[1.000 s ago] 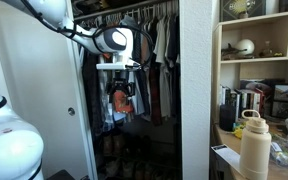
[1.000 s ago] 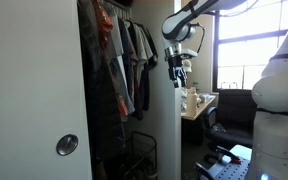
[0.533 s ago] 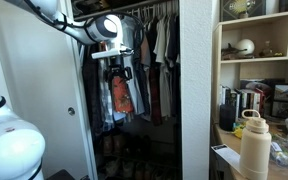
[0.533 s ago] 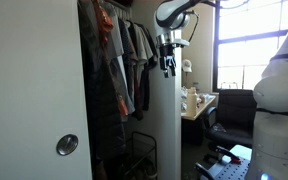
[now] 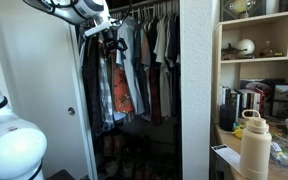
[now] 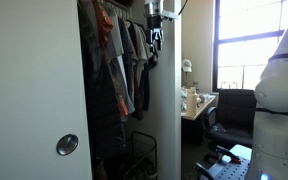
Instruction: Take the light blue shirt out of the closet
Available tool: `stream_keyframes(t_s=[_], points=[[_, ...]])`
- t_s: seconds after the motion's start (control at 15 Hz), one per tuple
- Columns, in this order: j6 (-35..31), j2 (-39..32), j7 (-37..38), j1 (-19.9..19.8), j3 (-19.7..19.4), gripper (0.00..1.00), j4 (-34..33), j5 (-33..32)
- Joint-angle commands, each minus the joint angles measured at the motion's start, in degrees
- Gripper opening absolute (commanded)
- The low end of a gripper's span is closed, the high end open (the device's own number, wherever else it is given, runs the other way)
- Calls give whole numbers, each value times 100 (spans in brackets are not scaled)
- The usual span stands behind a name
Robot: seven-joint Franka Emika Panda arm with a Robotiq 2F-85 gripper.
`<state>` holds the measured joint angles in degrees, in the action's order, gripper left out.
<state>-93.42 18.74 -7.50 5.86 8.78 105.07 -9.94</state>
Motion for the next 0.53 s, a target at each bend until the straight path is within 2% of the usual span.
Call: stream_keyframes(t_s=[0.0, 0.47], points=[[593, -579, 17, 101, 107, 100, -1309, -77], [426, -1340, -163, 291, 198, 100, -2997, -42]])
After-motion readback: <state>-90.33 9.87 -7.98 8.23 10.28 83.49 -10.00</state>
